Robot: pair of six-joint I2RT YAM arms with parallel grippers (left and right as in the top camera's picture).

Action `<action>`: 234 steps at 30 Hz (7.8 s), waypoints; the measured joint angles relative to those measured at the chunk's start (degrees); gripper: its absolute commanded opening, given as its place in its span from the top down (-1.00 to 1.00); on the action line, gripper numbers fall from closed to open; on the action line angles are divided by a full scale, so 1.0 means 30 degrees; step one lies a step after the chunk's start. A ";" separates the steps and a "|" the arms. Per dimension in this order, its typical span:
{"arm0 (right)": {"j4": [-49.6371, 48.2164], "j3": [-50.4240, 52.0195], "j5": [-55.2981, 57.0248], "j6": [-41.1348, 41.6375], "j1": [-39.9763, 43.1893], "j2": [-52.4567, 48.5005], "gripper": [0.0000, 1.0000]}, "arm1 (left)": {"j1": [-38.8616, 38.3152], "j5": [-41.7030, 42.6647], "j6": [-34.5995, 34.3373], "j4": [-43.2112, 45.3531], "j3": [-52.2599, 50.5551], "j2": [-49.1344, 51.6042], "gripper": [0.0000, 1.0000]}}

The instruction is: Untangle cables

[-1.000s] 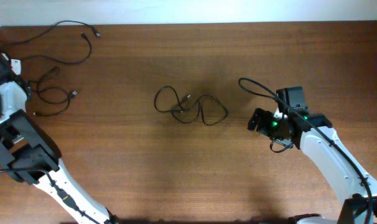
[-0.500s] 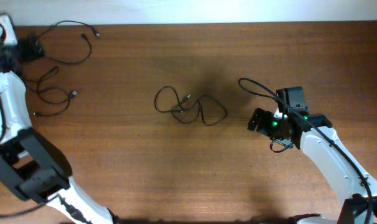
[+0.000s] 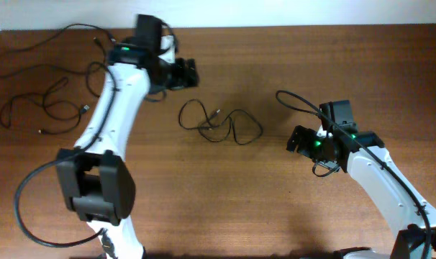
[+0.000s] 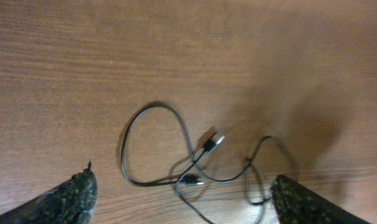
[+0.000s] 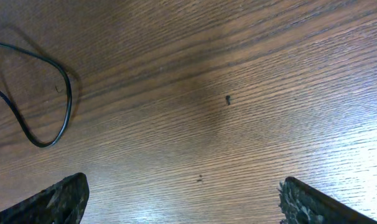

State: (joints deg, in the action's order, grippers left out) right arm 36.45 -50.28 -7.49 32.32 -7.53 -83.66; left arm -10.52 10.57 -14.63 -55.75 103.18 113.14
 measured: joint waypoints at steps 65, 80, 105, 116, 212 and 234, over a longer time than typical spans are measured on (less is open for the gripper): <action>0.0036 0.0000 -0.0204 0.0000 0.0000 0.0000 -0.97 | -0.3147 0.1851 0.1763 0.8801 -0.8284 -1.1817 1.00; -0.1574 0.0000 -0.6659 -0.0838 0.0007 0.0000 -0.97 | -0.3512 0.4109 0.0634 1.0673 -0.8284 -1.3289 1.00; -0.3606 0.0007 -1.2444 -0.1785 0.1974 0.0000 -0.71 | -0.3512 0.8990 -0.1304 1.0965 -0.8284 -1.3253 1.00; -0.1384 0.0015 -1.6364 -0.2987 0.5268 0.0000 -0.83 | -0.3512 1.1497 -0.0022 1.2633 -0.8284 -1.3253 1.00; 0.0291 0.0109 -0.6856 -0.0918 0.1996 0.0583 -0.87 | -0.2987 -0.1610 1.4207 0.7257 -0.6761 -0.2725 1.00; 0.0277 0.0109 -0.6805 -0.0933 0.1996 0.0583 -0.87 | -0.2987 0.0109 0.4058 0.9369 -0.4401 -1.3209 1.00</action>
State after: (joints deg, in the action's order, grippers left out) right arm 37.28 -49.95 -27.90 29.52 -1.54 -81.91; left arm -19.49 10.90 -2.46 -27.64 89.97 73.52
